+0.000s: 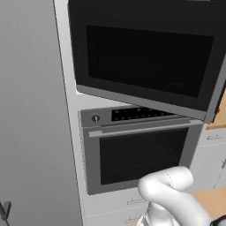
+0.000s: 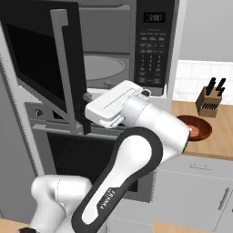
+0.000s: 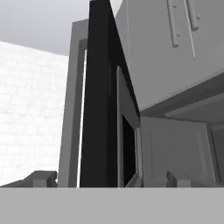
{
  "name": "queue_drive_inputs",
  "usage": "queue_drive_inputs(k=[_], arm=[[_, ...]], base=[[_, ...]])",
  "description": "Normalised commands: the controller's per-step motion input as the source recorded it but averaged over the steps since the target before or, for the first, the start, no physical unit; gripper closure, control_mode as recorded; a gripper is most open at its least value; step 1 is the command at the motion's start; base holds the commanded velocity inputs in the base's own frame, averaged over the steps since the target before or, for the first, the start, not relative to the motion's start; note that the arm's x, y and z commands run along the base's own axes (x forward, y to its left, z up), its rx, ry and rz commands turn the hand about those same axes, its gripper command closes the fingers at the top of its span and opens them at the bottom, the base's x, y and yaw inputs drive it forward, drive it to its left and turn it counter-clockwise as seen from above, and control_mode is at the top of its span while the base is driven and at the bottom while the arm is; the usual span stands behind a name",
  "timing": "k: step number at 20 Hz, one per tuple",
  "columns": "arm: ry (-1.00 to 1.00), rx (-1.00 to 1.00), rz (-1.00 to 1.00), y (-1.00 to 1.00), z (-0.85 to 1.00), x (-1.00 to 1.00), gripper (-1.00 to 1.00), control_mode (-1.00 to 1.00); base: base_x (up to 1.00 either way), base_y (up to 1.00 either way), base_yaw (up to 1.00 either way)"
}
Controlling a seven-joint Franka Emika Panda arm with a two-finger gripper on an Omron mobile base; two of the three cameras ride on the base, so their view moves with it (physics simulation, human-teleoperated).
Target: Open the microwave, place the bowl with waffle inside the microwave, then close the microwave door and turn it on.
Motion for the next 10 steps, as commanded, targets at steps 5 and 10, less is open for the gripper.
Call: queue_drive_inputs(k=[5,10], arm=[[0.16,-0.01,0.13,0.15,-0.03,0.54,-1.00,-1.00],[0.06,-0.01,0.09,0.26,-0.21,0.43,-1.00,-1.00]], base=[[0.00,0.00,0.00],[0.00,0.00,0.00]])
